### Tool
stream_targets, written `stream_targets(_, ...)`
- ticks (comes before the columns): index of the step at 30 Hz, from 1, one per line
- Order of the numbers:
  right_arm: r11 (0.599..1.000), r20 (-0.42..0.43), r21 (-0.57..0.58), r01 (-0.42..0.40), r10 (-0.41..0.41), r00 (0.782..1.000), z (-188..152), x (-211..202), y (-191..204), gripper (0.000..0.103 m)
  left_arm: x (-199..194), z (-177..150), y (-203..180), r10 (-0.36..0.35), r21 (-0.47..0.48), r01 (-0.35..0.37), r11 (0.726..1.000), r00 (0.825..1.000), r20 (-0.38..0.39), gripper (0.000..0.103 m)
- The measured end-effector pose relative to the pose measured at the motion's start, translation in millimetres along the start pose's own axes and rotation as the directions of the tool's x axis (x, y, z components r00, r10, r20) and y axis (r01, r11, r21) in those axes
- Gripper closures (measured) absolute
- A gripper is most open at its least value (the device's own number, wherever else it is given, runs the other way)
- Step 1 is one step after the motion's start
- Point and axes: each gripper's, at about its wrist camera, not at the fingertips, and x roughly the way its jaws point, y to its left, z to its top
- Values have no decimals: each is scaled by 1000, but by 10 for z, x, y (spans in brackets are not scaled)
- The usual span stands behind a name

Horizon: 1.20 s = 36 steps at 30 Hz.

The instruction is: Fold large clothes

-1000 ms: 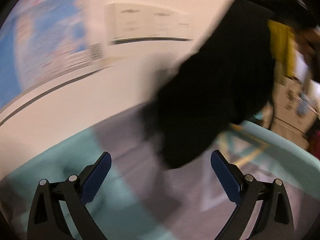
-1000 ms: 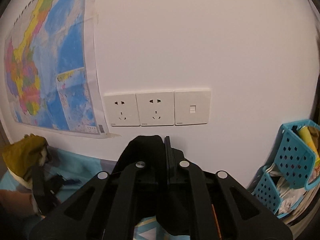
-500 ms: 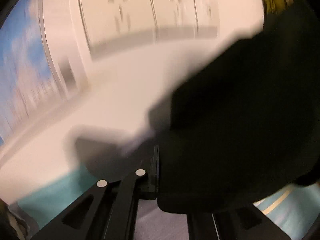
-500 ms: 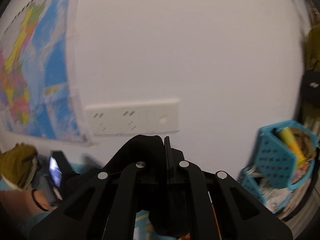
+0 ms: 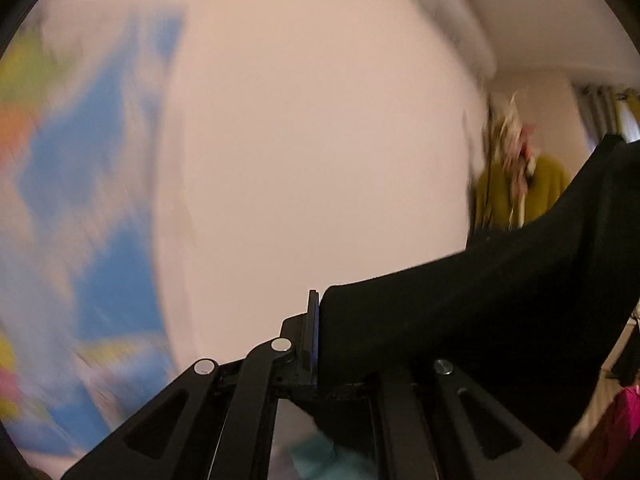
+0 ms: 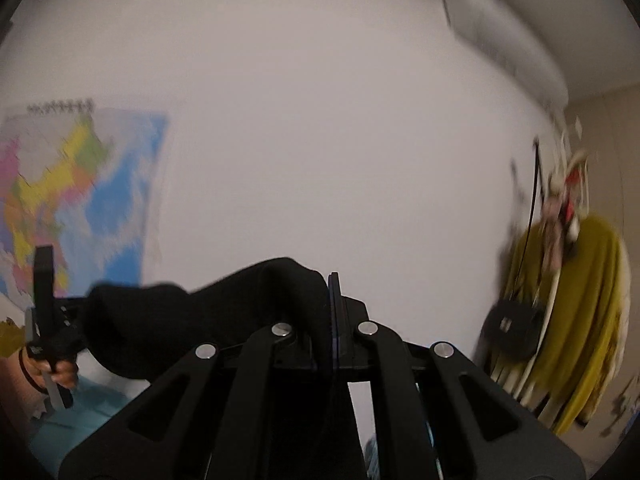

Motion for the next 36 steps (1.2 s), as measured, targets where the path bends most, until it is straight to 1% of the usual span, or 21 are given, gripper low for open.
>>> stream_targets(4,998,84,-10,-56,57,995,332,-617,109,99,-969,460,-40,52,41,-58,997,989,140,100)
stream_targets(6,994,107,-19,-105,106,989,385,-878,219,99,-1250,565,-158,85,68,-98,993,981,174,100)
stream_targets(9,978,116,-11,-206,206,972,392,-1198,352,99,-1913,555,-85,139,109,-162,981,971,194,99)
stream_targets(13,935,94,4,-354,353,931,296,-1473,569,99,-2652,407,43,205,138,-227,964,966,157,99)
stream_targets(17,865,91,42,-499,494,865,101,-1544,754,99,-3279,106,113,251,161,-258,952,966,65,99)
stream_targets(18,839,103,63,-540,533,840,15,-1497,779,98,-3368,36,135,249,166,-254,953,967,50,99)
stream_targets(20,800,97,111,-590,582,807,-130,-1333,843,98,-3391,-114,206,258,165,-254,953,966,-5,99)
stream_targets(22,776,24,146,-614,618,786,-354,-954,1059,98,-3239,-309,384,264,134,-249,959,958,-114,99)
stream_targets(23,764,-23,173,-622,635,773,-467,-745,1173,98,-3057,-448,550,275,100,-260,960,941,-197,99)
stream_targets(24,753,-108,214,-622,651,751,-678,-373,1377,98,-2895,-601,728,277,66,-269,961,922,-270,99)
stream_targets(25,752,-156,235,-616,655,740,-799,-179,1497,98,-2699,-770,889,291,57,-290,955,896,-334,99)
stream_targets(26,748,-210,262,-610,661,720,-969,82,1621,98,-2448,-1026,1102,329,53,-338,940,853,-406,99)
stream_targets(28,739,-353,329,-589,674,649,-1460,715,1956,98,-2064,-1443,1467,338,29,-378,925,786,-517,99)
stream_targets(29,730,-395,363,-580,684,613,-1668,931,2062,98,-1824,-1725,1688,339,18,-405,914,740,-580,99)
stream_targets(30,742,-473,348,-573,667,576,-1960,1199,2288,98,-1635,-1961,1874,330,2,-422,906,705,-627,99)
stream_targets(31,755,-525,349,-555,648,552,-2182,1370,2433,98,-1492,-2192,2023,324,-9,-442,897,672,-666,99)
stream_targets(32,756,-570,370,-540,644,511,-2417,1538,2561,98,-1278,-2460,2189,336,15,-464,886,619,-710,99)
stream_targets(33,769,-632,347,-536,614,473,-2699,1734,2752,98,-1127,-2663,2325,326,13,-474,880,586,-742,99)
stream_targets(34,787,-671,335,-518,585,455,-2899,1839,2833,98,-996,-2856,2441,313,12,-481,877,551,-773,99)
stream_targets(35,791,-694,358,-496,581,425,-3089,1942,2891,98,-853,-3059,2569,292,6,-486,874,516,-806,99)
stream_targets(36,787,-714,374,-491,582,390,-3252,2064,2966,98,-795,-3186,2627,275,-2,-485,874,499,-822,99)
